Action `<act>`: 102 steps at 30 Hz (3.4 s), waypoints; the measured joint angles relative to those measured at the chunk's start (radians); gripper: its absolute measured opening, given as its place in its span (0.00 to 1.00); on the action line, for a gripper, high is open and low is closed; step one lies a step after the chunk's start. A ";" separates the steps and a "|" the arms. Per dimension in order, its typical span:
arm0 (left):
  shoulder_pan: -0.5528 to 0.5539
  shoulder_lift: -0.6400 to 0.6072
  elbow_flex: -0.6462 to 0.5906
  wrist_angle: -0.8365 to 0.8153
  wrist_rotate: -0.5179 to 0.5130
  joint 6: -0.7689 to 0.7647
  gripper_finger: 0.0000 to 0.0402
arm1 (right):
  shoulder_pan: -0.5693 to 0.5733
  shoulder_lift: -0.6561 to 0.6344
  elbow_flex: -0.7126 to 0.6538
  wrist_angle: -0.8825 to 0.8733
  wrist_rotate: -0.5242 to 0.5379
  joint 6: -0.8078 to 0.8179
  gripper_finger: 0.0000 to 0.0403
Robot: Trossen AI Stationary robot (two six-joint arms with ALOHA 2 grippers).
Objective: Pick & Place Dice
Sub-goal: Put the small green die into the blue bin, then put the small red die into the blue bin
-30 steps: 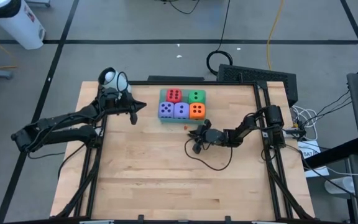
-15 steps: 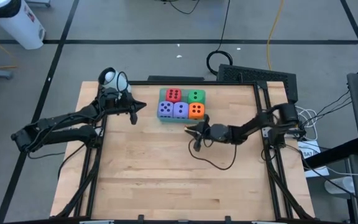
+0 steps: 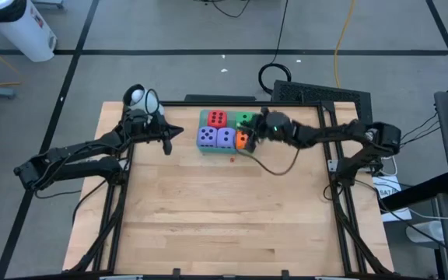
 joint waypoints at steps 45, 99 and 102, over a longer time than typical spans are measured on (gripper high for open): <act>-0.012 0.001 0.000 -0.040 -0.009 0.012 0.06 | 0.052 -0.052 0.158 -0.113 0.049 -0.115 0.43; 0.011 -0.418 0.001 -0.263 0.018 0.015 0.06 | 0.252 -0.350 -0.536 0.374 0.168 0.040 0.00; 0.011 -0.418 0.001 -0.264 0.017 0.007 0.06 | 0.261 -0.222 -0.429 0.338 0.100 0.015 0.00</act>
